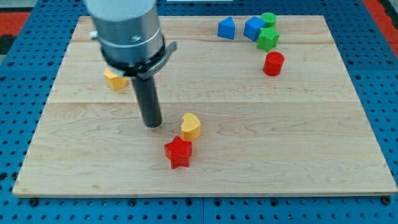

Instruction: Push the hexagon to the top left side of the yellow heart

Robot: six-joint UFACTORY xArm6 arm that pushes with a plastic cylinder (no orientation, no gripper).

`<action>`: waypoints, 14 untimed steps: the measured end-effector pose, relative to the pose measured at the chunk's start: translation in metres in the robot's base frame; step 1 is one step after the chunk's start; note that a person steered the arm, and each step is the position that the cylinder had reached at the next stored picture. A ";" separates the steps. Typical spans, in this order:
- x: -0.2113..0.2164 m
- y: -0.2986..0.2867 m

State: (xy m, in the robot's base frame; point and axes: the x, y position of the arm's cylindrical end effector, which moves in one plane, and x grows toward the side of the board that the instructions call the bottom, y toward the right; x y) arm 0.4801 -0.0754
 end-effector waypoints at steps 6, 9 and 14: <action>-0.126 -0.178; -0.085 -0.108; -0.048 -0.015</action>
State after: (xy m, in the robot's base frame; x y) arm 0.4317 -0.0906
